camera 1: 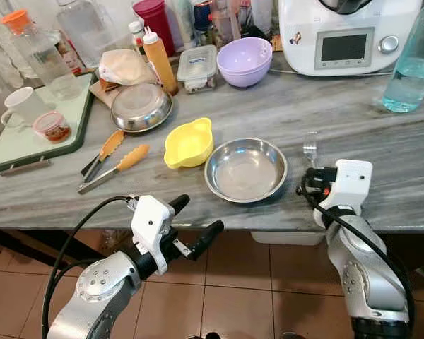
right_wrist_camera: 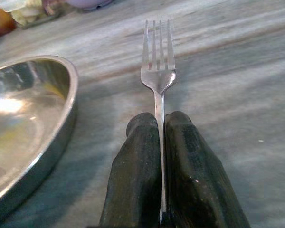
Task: Setting the table
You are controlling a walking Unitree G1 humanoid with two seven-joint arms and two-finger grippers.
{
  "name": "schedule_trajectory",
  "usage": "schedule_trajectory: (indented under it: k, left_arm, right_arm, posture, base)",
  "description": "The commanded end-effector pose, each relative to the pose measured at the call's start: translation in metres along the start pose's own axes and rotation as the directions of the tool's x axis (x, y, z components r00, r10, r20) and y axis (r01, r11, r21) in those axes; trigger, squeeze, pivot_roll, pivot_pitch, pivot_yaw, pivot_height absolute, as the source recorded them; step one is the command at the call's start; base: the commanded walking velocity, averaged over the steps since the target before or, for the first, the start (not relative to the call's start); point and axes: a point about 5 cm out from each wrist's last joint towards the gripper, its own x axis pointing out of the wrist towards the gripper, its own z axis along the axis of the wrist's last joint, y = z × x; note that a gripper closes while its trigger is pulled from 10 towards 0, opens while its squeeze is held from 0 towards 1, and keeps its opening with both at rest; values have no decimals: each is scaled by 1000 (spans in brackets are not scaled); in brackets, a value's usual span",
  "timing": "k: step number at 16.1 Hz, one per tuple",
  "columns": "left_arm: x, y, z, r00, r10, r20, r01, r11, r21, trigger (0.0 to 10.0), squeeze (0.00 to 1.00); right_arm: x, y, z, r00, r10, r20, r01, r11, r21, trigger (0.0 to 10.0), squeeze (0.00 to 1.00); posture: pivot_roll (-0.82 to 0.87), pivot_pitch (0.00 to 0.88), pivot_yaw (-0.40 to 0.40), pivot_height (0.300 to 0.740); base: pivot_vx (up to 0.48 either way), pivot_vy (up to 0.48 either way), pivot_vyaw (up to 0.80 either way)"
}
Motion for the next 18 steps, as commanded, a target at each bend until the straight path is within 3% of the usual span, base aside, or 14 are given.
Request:
schedule_trajectory:
  k: [1,8,18]
  left_arm:
    - [-3,0,0,1000,8,-13,-8,1000,3,10000,0]
    - [-3,-1,-2,1000,7,-23,-7,1000,-10,10000,0]
    - [-2,0,-4,999,11,-35,-12,1000,-20,10000,0]
  right_arm:
    - [0,8,-7,999,38,-36,-37,999,20,10000,0]
    - [-4,24,-14,991,91,-94,-86,995,56,10000,0]
    - [-15,10,-21,988,1,-157,1,1000,12,10000,0]
  posture:
    - [-230,200,214,740]
    - [-230,200,212,740]
    - [-232,196,207,740]
  base:
    - [0,0,0]
    - [0,0,0]
    - [0,0,0]
